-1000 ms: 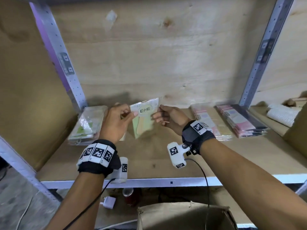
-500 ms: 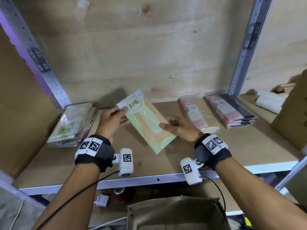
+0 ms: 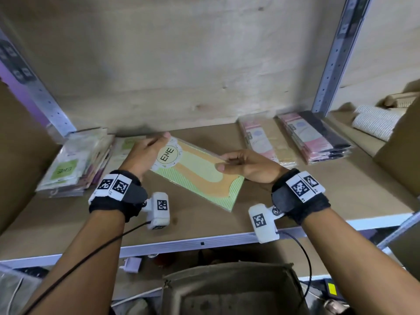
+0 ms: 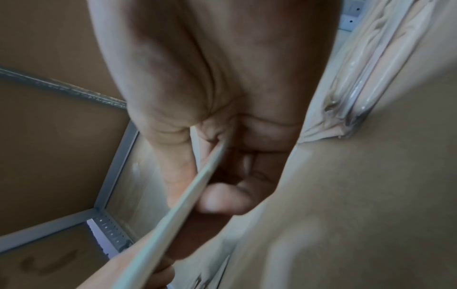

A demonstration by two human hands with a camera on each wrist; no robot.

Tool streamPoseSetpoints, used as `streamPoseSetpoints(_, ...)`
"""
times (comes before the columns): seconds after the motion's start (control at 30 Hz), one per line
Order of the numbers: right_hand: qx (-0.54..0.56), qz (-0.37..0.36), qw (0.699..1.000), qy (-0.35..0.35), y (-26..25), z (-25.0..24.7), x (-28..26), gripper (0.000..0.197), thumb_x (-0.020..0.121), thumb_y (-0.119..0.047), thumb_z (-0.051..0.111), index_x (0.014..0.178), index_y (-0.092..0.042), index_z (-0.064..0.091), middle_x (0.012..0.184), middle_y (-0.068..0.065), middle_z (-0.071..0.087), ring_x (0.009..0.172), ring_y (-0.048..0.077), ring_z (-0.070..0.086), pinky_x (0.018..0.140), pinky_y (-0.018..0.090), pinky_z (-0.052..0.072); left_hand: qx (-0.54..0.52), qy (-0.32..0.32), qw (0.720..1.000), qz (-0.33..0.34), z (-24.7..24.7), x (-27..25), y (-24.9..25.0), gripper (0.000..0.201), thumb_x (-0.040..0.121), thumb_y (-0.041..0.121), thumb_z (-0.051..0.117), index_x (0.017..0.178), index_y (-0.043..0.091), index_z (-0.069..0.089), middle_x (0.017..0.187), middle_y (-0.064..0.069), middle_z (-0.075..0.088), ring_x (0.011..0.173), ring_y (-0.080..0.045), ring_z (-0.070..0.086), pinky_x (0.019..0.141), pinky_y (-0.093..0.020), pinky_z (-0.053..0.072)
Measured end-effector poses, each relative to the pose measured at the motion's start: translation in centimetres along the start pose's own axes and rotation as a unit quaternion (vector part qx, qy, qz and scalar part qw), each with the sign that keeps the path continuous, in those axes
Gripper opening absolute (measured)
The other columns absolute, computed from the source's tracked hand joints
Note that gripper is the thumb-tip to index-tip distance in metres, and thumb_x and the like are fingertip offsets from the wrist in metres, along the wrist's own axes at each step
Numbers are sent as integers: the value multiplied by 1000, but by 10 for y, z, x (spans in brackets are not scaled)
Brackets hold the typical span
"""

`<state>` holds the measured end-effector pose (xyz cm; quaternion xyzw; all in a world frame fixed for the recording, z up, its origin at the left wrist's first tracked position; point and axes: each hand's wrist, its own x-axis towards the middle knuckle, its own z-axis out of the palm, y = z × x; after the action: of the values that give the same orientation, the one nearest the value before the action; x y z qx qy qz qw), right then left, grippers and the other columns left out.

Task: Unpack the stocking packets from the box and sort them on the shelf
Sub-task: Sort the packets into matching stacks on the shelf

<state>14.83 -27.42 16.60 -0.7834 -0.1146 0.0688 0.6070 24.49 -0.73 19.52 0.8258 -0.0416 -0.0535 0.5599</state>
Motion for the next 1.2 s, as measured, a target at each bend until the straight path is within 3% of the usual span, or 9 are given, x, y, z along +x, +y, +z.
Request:
streamPoseSetpoints(0.1,5,-6,1000,3,0,-2,-5,26,94,-18,63,114,-1,67,100,3,69,94,10,61,92,24,44,-33,-12,999,-32,8,1,4,39,79,71,62,90,35,71,77,25,74,90,3,60,66,-22,35)
streamPoseSetpoints(0.23,-9,-10,1000,-9,-5,-1,-12,29,97,-19,58,114,4,64,100,10,63,95,18,58,92,27,42,-101,-61,990,-80,12,-3,3,45,85,60,64,106,21,71,91,2,79,78,-12,74,56,-21,52)
streamPoseSetpoints(0.4,-16,16,999,32,-7,4,-11,31,101,-18,52,100,13,56,88,12,49,84,24,44,80,35,33,-131,-35,987,-91,2,-2,3,58,86,67,56,107,14,68,100,-8,76,85,-18,69,66,-26,52)
streamPoseSetpoints(0.5,111,63,985,115,-9,7,-5,22,98,-9,52,106,11,55,91,19,54,83,31,52,68,40,45,-150,-72,981,-100,3,-7,2,64,84,70,57,109,13,70,100,-10,77,83,-20,74,65,-25,59)
streamPoseSetpoints(0.67,206,111,961,149,-16,22,12,6,94,-5,60,90,-7,55,89,13,72,78,24,72,61,34,61,-100,-199,970,-101,34,-19,1,40,86,30,75,117,6,66,110,-15,74,90,-20,76,69,-25,61)
streamPoseSetpoints(0.77,143,163,961,171,-18,24,20,11,90,-4,66,84,-7,57,93,16,71,81,27,71,64,35,61,-104,-166,976,-92,43,-15,0,25,87,12,74,108,0,68,109,-17,74,75,-14,74,61,-21,59)
streamPoseSetpoints(0.93,-20,218,952,212,-21,17,29,28,77,-12,82,70,-8,56,65,16,68,52,22,65,66,41,62,-137,-106,977,-120,45,-6,-12,20,85,9,74,103,0,70,106,-18,74,63,-10,74,54,-18,57)
streamPoseSetpoints(1.07,-127,233,935,235,-31,17,37,27,74,-20,85,81,-1,67,75,18,74,65,26,73,73,41,62,-157,-63,975,-143,58,-8,-8,4,90,4,68,86,4,66,102,-17,69,51,-7,69,44,-17,53)
streamPoseSetpoints(1.2,-229,258,910,228,-38,12,44,45,74,-26,84,105,1,67,100,18,72,95,29,71,87,41,58,-155,-55,976,-139,64,-7,1,16,94,2,63,107,-7,63,116,-26,66,100,-32,69,63,-25,59)
